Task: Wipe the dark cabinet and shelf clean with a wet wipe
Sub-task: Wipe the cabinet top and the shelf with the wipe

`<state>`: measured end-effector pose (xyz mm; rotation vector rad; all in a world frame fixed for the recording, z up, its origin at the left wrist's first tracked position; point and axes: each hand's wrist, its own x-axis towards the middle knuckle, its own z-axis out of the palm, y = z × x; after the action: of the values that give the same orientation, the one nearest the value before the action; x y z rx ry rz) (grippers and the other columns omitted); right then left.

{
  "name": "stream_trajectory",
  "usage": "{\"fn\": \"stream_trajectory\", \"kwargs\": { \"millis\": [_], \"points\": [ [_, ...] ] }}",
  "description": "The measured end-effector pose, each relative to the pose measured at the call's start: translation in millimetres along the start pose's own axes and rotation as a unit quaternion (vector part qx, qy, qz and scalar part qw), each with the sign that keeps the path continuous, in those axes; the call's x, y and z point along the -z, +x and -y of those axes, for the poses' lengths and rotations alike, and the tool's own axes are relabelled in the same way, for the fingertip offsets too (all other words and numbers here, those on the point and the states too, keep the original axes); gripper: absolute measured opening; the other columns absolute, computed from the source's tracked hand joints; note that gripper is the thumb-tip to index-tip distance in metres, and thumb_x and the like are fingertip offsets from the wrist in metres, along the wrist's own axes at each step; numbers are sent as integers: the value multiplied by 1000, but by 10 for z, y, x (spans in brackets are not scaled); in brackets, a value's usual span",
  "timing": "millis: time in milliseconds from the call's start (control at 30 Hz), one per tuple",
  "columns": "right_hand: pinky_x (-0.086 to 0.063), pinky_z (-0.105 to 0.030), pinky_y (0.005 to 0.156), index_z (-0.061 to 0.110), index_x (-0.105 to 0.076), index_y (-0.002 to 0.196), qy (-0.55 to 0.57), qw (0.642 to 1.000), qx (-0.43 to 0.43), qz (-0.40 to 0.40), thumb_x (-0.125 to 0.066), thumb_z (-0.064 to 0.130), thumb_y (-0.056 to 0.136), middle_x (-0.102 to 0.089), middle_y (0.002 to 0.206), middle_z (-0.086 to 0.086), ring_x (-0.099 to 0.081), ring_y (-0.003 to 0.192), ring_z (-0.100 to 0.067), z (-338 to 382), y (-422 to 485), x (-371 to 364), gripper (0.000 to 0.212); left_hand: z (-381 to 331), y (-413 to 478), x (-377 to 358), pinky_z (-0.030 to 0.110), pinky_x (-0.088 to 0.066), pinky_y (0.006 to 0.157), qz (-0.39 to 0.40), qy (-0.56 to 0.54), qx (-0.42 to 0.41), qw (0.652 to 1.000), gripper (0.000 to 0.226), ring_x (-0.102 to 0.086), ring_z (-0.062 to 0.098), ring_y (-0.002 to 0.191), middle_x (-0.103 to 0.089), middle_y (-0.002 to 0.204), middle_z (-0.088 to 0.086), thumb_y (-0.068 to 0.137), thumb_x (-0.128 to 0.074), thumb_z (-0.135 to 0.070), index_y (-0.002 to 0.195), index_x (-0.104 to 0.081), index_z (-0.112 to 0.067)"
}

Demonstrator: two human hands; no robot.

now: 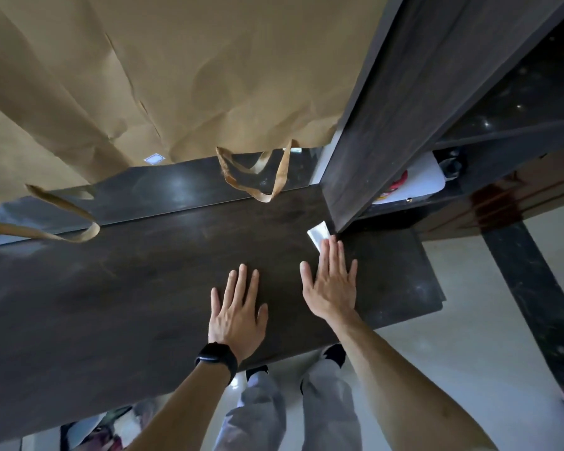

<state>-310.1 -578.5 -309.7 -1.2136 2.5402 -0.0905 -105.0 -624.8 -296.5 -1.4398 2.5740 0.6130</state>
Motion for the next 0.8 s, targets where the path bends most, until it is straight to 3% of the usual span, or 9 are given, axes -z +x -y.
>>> {"fn": "stream_trajectory", "kwargs": {
  "millis": [167, 333, 467, 667, 800],
  "points": [
    [-11, -49, 123, 16, -4, 159, 18, 999, -11, -36, -13, 60, 98, 1, 167, -2, -1, 154, -20, 59, 86, 15, 75, -100, 64, 8, 49, -4, 121, 24, 13, 19, 999, 70, 11, 21, 152, 13, 165, 2, 101, -25, -51, 158, 3, -22],
    [-21, -44, 122, 9, -11, 158, 39, 996, -55, -58, -14, 59, 99, -13, 166, -10, -17, 152, -25, 97, -9, 3, 77, -178, 95, 56, 48, -3, 121, 29, 16, 26, 999, 71, 10, 20, 152, 11, 166, 3, 101, -26, -50, 158, 2, -19],
    [-44, -41, 105, 6, -25, 153, 107, 988, -88, -75, -31, 49, 101, -41, 151, -15, -49, 130, -31, 108, 125, 104, 68, -249, 142, 104, 50, -5, 121, 28, 24, 6, 999, 67, 7, 18, 153, 8, 166, -1, 101, -27, -47, 159, -3, -22],
    [-38, -34, 109, 14, -27, 154, 204, 975, -88, -28, -32, 34, 105, -46, 149, -11, -48, 133, -26, -403, -393, 33, 53, -528, 144, 59, 51, -9, 121, 41, 33, -44, 998, 65, 2, 20, 153, 4, 167, -1, 101, -31, -43, 159, -6, -26],
    [-48, -32, 100, 14, -35, 153, 220, 970, -97, -30, -43, 22, 104, -54, 145, -9, -59, 124, -28, -676, -943, -42, 50, -839, 18, -89, 51, -9, 121, 51, 20, -62, 997, 64, 3, 19, 153, 5, 166, -1, 101, -31, -41, 159, -6, -27]
  ]
}}
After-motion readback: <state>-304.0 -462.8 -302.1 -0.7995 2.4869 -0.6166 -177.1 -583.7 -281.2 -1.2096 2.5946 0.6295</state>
